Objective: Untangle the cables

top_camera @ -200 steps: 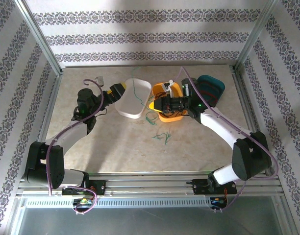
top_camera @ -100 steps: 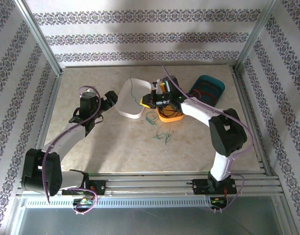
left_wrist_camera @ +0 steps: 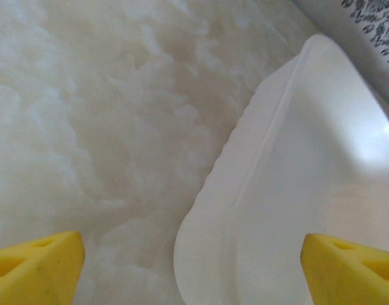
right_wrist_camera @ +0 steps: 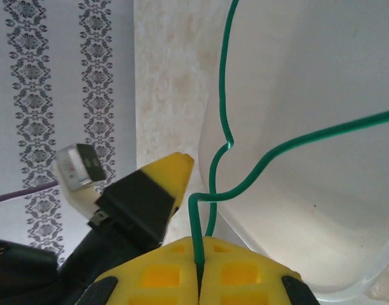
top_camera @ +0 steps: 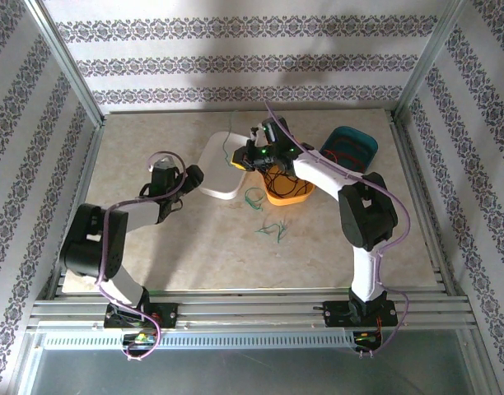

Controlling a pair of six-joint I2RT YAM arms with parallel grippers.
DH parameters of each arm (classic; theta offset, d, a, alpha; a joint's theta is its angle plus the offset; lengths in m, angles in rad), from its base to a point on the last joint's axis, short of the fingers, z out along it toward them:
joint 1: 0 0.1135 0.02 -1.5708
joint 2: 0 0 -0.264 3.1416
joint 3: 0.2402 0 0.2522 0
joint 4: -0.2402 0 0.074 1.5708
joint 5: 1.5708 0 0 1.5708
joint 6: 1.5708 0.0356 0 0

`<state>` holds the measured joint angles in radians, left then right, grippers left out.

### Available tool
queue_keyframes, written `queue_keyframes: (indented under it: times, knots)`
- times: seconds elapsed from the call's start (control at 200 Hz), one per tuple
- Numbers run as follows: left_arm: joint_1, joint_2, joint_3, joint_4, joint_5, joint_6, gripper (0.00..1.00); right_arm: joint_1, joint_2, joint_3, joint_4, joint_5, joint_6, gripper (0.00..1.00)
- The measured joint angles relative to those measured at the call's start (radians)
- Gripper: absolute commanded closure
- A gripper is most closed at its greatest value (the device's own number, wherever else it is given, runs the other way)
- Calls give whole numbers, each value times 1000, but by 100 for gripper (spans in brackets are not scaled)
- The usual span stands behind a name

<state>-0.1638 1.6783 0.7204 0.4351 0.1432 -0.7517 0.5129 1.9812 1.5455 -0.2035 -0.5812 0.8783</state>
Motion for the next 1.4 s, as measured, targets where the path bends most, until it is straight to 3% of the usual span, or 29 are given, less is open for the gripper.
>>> queue_keyframes:
  times: [0.355, 0.61, 0.78, 1.154, 1.279, 1.399]
  knots:
    - [-69, 19, 0, 110, 98, -19, 19, 40, 17, 220, -373, 166, -236, 100]
    - [-118, -10, -40, 132, 186, -38, 19, 42, 161, 462, -563, 208, -343, 100]
    - [-130, -56, -87, 135, 193, -61, 14, 49, 235, 515, -645, 217, -387, 100]
    - [-130, -278, -145, 103, 56, -74, 10, 83, 186, 473, -677, 302, -501, 100]
    - [-127, -346, -114, 75, 31, -62, 10, 77, 65, 354, -641, 222, -542, 100]
    - [-105, -365, -51, 73, 44, -59, 12, 56, -79, 216, -583, 65, -565, 100]
